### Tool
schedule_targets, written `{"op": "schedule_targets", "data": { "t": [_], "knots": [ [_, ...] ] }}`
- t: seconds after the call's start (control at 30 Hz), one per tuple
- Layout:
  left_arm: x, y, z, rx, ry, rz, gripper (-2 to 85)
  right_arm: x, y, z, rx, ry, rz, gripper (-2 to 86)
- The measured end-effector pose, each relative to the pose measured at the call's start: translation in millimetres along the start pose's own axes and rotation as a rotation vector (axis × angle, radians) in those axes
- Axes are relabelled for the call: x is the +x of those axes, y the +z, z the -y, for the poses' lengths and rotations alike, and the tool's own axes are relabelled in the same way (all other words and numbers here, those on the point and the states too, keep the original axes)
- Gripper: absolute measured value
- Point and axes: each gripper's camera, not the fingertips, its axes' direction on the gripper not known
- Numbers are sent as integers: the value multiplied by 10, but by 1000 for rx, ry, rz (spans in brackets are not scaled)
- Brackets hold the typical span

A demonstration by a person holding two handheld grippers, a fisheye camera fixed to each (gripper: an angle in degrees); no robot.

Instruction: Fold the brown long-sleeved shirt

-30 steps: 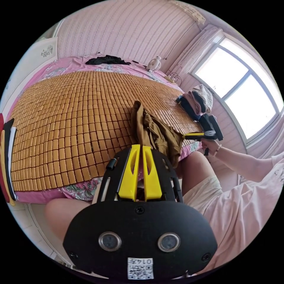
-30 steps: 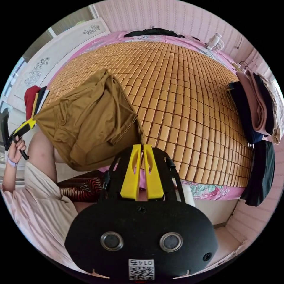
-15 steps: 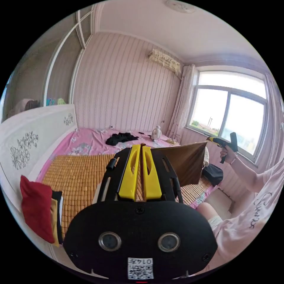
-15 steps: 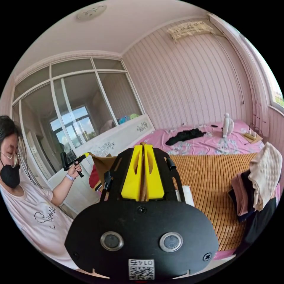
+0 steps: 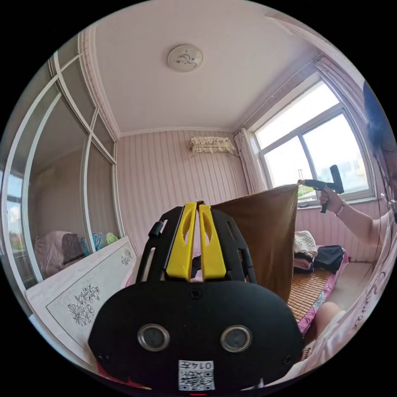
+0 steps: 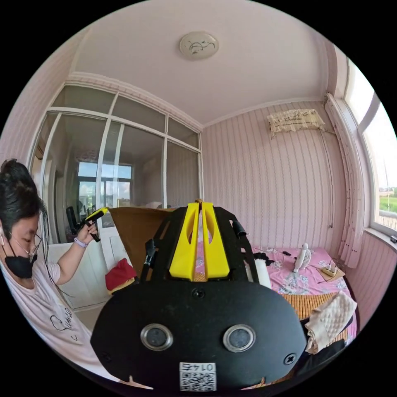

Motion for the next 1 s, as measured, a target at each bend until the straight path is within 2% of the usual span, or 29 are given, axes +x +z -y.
{"op": "schedule_targets", "data": {
  "t": [0.27, 0.37, 0.43, 0.5, 0.57, 0.63, 0.73, 0.8, 0.83, 0.93, 1.0],
  "knots": [
    [-4, -1041, 666, 309, -5, 11, -10, -663, -694, 773, 247, -195, 66, 3],
    [-67, -1173, 931, 387, 19, 50, -10, -821, -604, 974, 242, -300, -27, 3],
    [-165, -1022, 1011, 341, 12, 71, -10, -759, -280, 996, 133, -308, -85, 2],
    [-343, -520, 939, 171, -47, 70, -10, -568, 210, 893, -41, -261, -98, 2],
    [-416, -19, 733, -4, -63, 106, -10, -255, 953, 538, -294, -197, -135, 2],
    [-455, 474, 447, -160, -80, 134, -10, -42, 1457, 214, -440, -186, -206, 2],
    [-487, 1167, 70, -337, -97, 150, -10, 305, 2011, 16, -542, -120, -280, 1],
    [-586, 1554, 161, -394, -115, 184, -10, 474, 2086, 277, -472, -53, -281, 2],
    [-620, 1600, 257, -377, -123, 190, -10, 539, 2023, 538, -363, -14, -260, 2],
    [-737, 1569, 823, -141, -165, 196, -10, 564, 1819, 1006, -112, 2, -215, 2],
    [-752, 1573, 1070, -36, -164, 178, -10, 543, 1806, 1045, -50, -27, -194, 3]
  ]
}}
